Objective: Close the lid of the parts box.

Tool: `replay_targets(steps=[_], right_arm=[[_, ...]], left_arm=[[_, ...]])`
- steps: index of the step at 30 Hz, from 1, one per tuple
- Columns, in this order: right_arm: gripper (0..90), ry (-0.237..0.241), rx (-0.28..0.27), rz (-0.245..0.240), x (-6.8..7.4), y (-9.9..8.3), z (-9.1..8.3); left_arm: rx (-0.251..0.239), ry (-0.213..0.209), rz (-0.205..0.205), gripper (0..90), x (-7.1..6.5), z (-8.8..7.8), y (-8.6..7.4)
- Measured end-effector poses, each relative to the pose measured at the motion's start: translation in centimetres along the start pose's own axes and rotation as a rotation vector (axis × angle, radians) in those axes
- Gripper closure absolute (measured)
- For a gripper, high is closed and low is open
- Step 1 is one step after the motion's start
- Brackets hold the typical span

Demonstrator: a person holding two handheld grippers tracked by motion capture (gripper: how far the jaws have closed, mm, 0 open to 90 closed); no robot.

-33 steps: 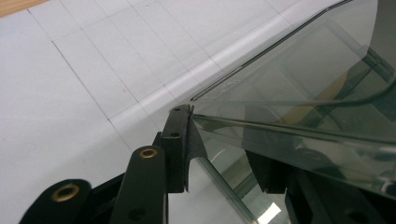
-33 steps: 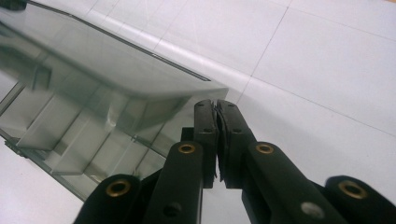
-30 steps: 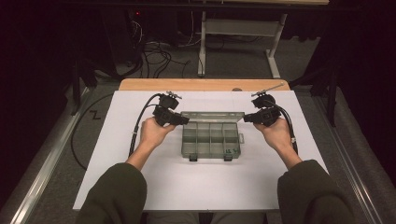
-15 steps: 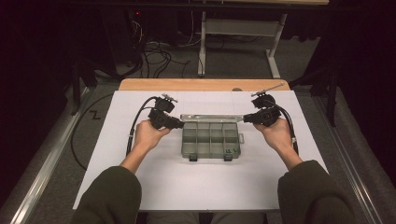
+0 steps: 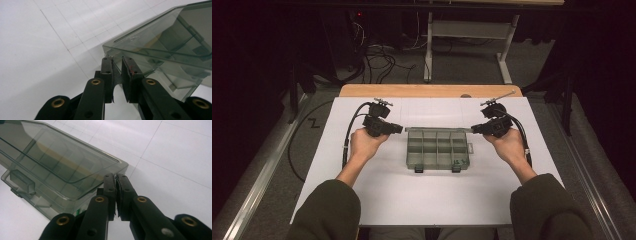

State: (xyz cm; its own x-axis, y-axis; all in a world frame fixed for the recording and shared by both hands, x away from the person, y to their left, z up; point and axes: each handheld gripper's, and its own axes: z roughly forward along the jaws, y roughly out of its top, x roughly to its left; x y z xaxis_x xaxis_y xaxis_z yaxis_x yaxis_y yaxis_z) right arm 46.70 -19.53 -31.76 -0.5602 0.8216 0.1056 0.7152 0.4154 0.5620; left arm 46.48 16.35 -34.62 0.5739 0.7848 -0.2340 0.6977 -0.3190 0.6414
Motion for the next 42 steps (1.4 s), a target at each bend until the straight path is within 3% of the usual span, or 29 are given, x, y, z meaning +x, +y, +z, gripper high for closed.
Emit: replay_targets(steps=[24, 42], right_arm=[[88.9, 0.016, 0.035, -0.02, 0.2, -0.8, 0.7], [88.8, 0.036, 0.021, -0.03, 0.5, -1.3, 0.7]], left_arm=[[-0.034, -0.057, 0.044, 80.8, -1.3, -0.5, 0.0], [-0.006, -0.077, 0.111, 80.4, -3.2, 0.1, -0.2]])
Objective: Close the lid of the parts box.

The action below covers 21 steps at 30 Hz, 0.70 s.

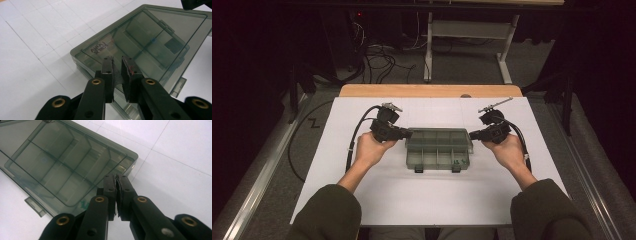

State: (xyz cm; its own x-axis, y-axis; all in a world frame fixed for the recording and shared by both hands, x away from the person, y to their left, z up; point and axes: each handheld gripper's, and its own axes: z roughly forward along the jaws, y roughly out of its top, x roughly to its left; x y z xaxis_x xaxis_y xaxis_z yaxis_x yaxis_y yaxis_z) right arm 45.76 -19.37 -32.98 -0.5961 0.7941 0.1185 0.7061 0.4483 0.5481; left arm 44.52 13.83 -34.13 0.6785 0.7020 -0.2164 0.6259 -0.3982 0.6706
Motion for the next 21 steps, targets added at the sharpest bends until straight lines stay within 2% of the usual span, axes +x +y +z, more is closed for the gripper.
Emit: replay_targets(steps=[10, 21], right_arm=[[88.8, 0.013, -0.003, -0.04, 0.9, -0.3, 0.2], [88.8, 0.034, -0.004, -0.047, 1.0, -1.6, 1.0]], left_arm=[[0.008, -0.001, 0.01, 80.0, -0.6, 0.4, -0.7], [0.014, -0.006, 0.023, 79.6, -1.4, 0.9, -2.0]])
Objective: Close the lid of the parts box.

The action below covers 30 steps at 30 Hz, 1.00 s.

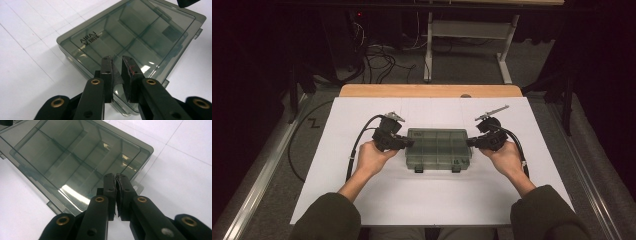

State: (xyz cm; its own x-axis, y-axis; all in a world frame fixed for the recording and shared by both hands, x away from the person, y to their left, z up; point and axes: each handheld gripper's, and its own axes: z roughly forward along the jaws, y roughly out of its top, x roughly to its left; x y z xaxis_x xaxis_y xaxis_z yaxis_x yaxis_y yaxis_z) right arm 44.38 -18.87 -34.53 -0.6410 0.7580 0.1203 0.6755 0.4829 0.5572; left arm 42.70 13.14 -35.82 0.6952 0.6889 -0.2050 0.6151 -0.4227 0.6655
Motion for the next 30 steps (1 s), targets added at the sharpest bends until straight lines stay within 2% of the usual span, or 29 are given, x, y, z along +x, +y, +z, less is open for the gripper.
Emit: replay_targets(steps=[6, 22, 24, 26, 27, 28, 30], right_arm=[[88.8, 0.008, 0.008, -0.006, 0.0, -0.5, 0.4], [88.6, 0.022, 0.023, -0.002, 0.0, -1.2, 1.3], [88.6, 0.022, 0.027, 0.001, 0.0, -1.2, 1.4], [88.6, 0.02, 0.033, -0.001, 0.1, -1.3, 1.5], [88.6, 0.022, 0.035, -0.002, 0.1, -1.3, 1.5], [88.6, 0.022, 0.037, -0.004, 0.1, -1.3, 1.6], [88.6, 0.024, 0.034, -0.003, 0.1, -1.3, 1.6]], left_arm=[[0.014, 0.003, 0.017, 79.6, -0.4, 0.4, -0.4], [0.038, 0.01, 0.025, 78.7, -0.7, 1.2, -0.9], [0.043, 0.004, 0.007, 78.7, -0.9, 1.2, -1.0], [0.014, 0.001, -0.039, 78.7, -1.3, 1.6, -1.2], [0.009, 0.009, -0.024, 78.6, -1.2, 1.7, -1.3], [0.045, 0.015, 0.026, 78.6, -0.8, 1.6, -1.3], [0.042, 0.013, 0.02, 78.6, -0.7, 1.6, -1.4]])
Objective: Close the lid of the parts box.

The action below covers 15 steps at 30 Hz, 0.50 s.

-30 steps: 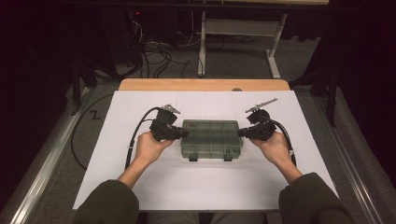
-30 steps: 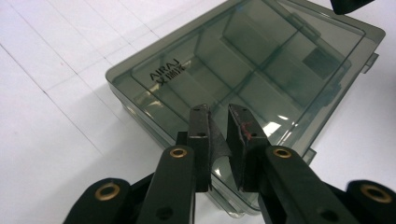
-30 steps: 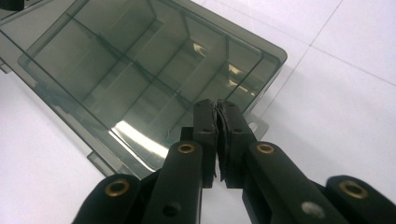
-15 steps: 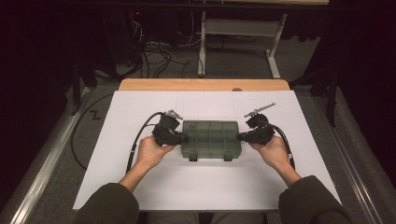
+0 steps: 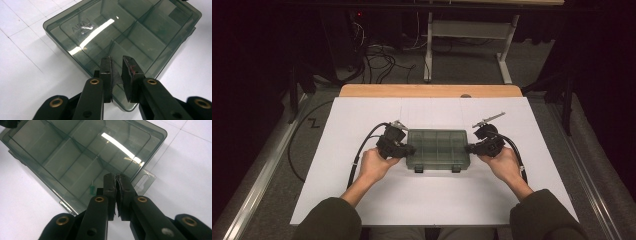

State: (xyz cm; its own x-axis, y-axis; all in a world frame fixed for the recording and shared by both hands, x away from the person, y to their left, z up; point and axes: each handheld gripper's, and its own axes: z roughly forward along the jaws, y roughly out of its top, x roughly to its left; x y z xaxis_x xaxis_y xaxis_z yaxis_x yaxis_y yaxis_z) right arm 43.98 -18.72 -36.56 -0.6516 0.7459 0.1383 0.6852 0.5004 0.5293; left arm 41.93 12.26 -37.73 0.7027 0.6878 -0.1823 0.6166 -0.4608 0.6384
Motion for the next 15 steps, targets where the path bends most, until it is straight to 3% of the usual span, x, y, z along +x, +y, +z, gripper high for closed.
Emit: replay_targets(steps=[13, 15], right_arm=[[87.5, -0.006, 0.003, -0.016, 0.14, 0.08, 0.01], [87.1, -0.005, -0.002, -0.016, 0.14, 0.08, 0.0]], left_arm=[[-0.006, 0.02, 0.002, 74.1, -0.01, -0.32, 0.0], [-0.067, 0.013, -0.081, 73.3, -0.62, 0.0, -0.07]])
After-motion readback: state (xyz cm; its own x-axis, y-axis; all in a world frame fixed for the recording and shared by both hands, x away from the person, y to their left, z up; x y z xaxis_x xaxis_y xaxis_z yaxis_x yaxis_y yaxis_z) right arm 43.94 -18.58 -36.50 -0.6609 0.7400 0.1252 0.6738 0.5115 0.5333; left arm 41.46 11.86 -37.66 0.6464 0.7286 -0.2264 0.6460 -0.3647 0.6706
